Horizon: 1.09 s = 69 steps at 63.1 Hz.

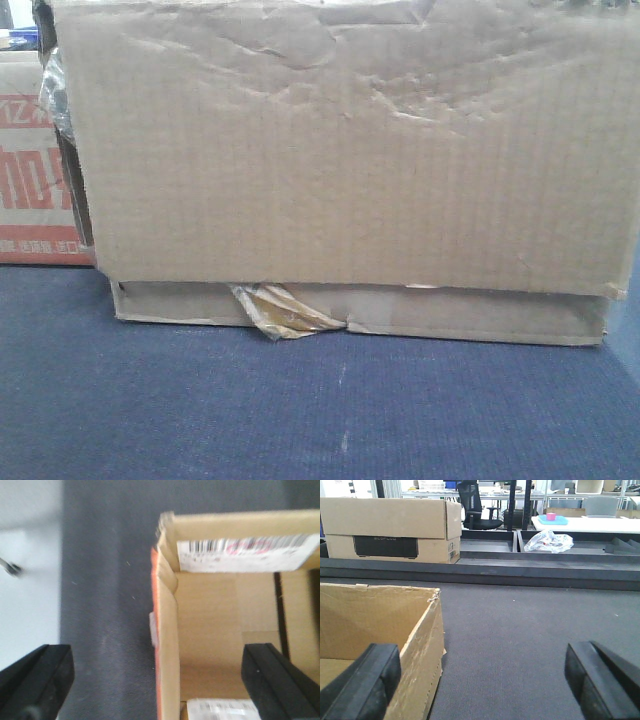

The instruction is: Stack two boxes on right shelf middle

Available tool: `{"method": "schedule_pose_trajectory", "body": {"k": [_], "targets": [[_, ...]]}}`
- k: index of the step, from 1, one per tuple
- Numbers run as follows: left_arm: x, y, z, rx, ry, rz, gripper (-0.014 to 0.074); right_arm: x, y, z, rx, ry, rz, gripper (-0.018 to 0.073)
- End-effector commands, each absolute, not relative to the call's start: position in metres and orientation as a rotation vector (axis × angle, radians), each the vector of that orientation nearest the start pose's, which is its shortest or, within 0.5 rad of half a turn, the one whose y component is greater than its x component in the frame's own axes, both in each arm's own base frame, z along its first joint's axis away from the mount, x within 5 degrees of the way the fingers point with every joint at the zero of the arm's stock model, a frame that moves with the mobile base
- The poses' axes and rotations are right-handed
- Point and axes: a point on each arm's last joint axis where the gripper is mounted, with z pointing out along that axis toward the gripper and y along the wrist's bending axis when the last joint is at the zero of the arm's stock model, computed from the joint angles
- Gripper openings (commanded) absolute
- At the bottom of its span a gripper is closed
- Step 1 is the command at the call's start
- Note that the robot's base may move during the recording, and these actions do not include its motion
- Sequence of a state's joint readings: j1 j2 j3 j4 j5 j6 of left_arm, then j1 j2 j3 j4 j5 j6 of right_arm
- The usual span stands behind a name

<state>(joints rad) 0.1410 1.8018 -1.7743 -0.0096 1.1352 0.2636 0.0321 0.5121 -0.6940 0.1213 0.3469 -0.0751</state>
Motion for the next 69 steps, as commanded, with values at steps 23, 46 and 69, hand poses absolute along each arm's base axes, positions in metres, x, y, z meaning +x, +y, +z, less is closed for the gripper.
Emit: {"method": "schedule_pose_trajectory", "body": {"k": [23,46,69], "targets": [[0.420,0.060,0.294,0.170,2.747,0.087,0.0290,0.100,0.007,0.380,-0.032,1.629,0.079,0.0568],[0.404,0.062,0.327,0.113,2.719,0.131,-0.0111,0.100,0.007,0.380,-0.032,1.629,0.079,0.0568],[0.318,0.064,0.483,-0.131,2.259,0.265,-0.0111,0.100,0.007,0.380,-0.032,1.629,0.079,0.0568]]}}
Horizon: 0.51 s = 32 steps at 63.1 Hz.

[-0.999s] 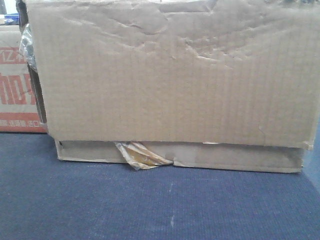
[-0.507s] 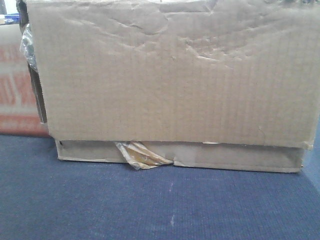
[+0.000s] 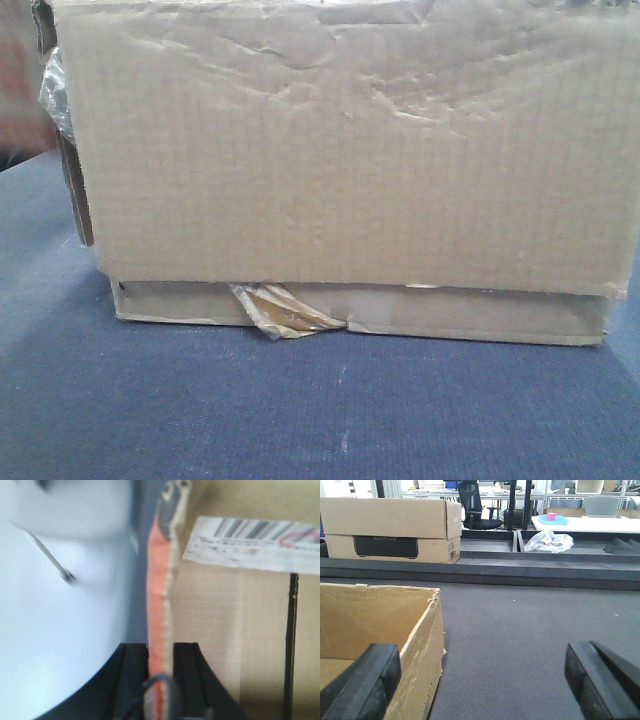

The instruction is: Stack two boxes on right shelf middle

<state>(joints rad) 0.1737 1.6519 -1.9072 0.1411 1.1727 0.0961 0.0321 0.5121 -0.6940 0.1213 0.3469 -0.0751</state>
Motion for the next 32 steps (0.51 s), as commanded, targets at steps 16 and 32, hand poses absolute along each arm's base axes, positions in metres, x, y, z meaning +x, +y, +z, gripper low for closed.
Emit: {"method": "schedule_pose_trajectory", "body": {"k": [16,32], "targets": [[0.275,-0.006,0.551,-0.012,2.010,0.025,-0.0111,0.100,0.007,0.380,-0.032,1.629,0.079,0.0568],[0.293,-0.103,0.529,0.229,2.064,-0.206,-0.0111,0.100,0.007,0.380,-0.029,1.629,0.085,0.0568]]}}
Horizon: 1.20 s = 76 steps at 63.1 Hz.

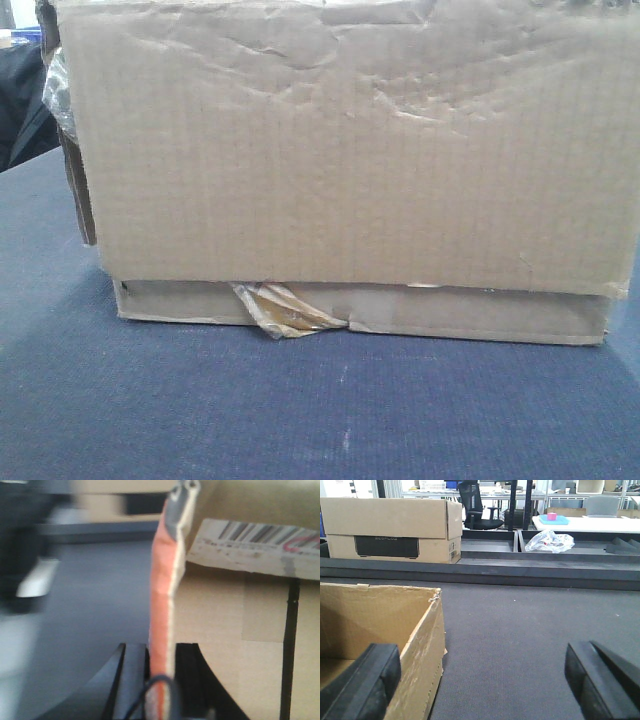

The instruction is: Stack two boxes on right shelf middle

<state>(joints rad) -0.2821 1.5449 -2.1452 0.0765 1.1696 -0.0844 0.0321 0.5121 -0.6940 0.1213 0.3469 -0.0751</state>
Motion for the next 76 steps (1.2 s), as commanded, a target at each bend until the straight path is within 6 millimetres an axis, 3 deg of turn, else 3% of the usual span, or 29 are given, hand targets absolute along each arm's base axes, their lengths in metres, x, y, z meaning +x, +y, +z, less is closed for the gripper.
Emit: {"method": "schedule_pose_trajectory", "body": {"k": [1,12,23,32,40,49,52,56,67,76], "targets": [[0.295,-0.107,0.527,0.235,2.073,-0.214,-0.0111,0.100,0.007,0.380,-0.029,1.629,0.085,0.0568],[0.336,-0.152,0.474,0.293,2.247,-0.230,-0.0111,0.100,0.007,0.380,-0.029,1.629,0.085,0.0568],[0.367,-0.168,0.430,0.299,2.376,-0.220,-0.0111,0.100,0.007,0.379,-0.029,1.631,0.085,0.0568],[0.376,-0.174,0.414,0.307,2.427,-0.218,-0.0109,0.100,0.007,0.379,-0.029,1.632,0.085,0.0568],[0.376,-0.174,0.414,0.307,2.427,-0.219,-0.0010,0.100,0.007,0.379,-0.029,1.632,0.085,0.0568],[0.376,-0.174,0.414,0.307,2.427,-0.221,0.0317,0.100,0.007,0.379,-0.029,1.632,0.085,0.0568],[0.375,-0.174,0.415,0.306,2.425,-0.222,0.0479,0.100,0.007,0.379,-0.029,1.632,0.085,0.0568],[0.374,-0.173,0.417,0.306,2.420,-0.224,0.0632,0.100,0.007,0.380,-0.029,1.630,0.085,0.0568],[0.355,-0.165,0.449,0.300,2.345,-0.256,0.0484,0.097,0.008,0.393,-0.044,1.636,0.096,0.0568],[0.334,-0.149,0.483,0.279,2.241,-0.210,0.0478,0.105,0.015,0.417,-0.098,1.683,0.138,0.0568]]}}
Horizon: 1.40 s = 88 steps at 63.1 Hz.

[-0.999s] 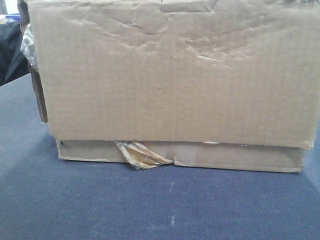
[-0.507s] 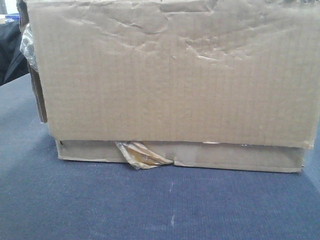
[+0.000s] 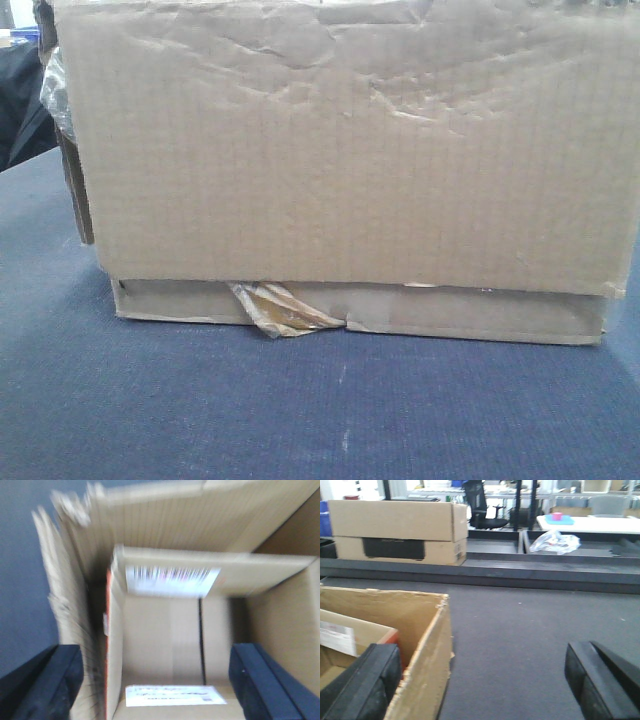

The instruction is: Stack two boxes on right shelf middle

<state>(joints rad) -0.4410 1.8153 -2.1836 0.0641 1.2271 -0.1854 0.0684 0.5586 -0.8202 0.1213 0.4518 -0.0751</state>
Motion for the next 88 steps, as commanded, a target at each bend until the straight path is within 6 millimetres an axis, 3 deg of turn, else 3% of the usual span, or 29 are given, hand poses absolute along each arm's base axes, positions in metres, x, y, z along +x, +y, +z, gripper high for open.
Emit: {"method": "schedule_pose_trajectory", "body": {"k": [1,11,25,32,42,55,74,82,88], "targets": [[0.333,-0.147,0.486,0.282,2.231,-0.198,0.0478,0.107,0.016,0.420,-0.104,1.689,0.143,0.0568],[0.317,-0.125,0.503,0.295,2.178,-0.142,0.0478,0.136,0.030,0.455,-0.191,1.797,0.200,0.0568],[0.322,-0.094,0.483,0.239,2.275,-0.135,0.0478,0.199,0.058,0.464,-0.320,2.102,0.240,0.0568],[0.327,-0.095,0.461,0.255,2.354,-0.119,0.0478,0.232,0.067,0.449,-0.345,2.242,0.235,0.0568],[0.330,-0.101,0.429,0.289,2.463,-0.123,0.0478,0.263,0.075,0.417,-0.365,2.398,0.227,0.0568],[0.335,-0.103,0.397,0.303,2.571,-0.109,0.0478,0.289,0.081,0.389,-0.373,2.500,0.221,0.0568],[0.356,-0.112,0.357,0.315,2.688,-0.113,0.0476,0.319,0.088,0.350,-0.382,2.622,0.212,0.0566],[0.362,-0.113,0.347,0.318,2.714,-0.107,0.0475,0.326,0.090,0.339,-0.384,2.654,0.210,0.0475],[0.364,-0.114,0.343,0.300,2.726,-0.109,0.0432,0.329,0.091,0.335,-0.385,2.666,0.209,0.0309]]}}
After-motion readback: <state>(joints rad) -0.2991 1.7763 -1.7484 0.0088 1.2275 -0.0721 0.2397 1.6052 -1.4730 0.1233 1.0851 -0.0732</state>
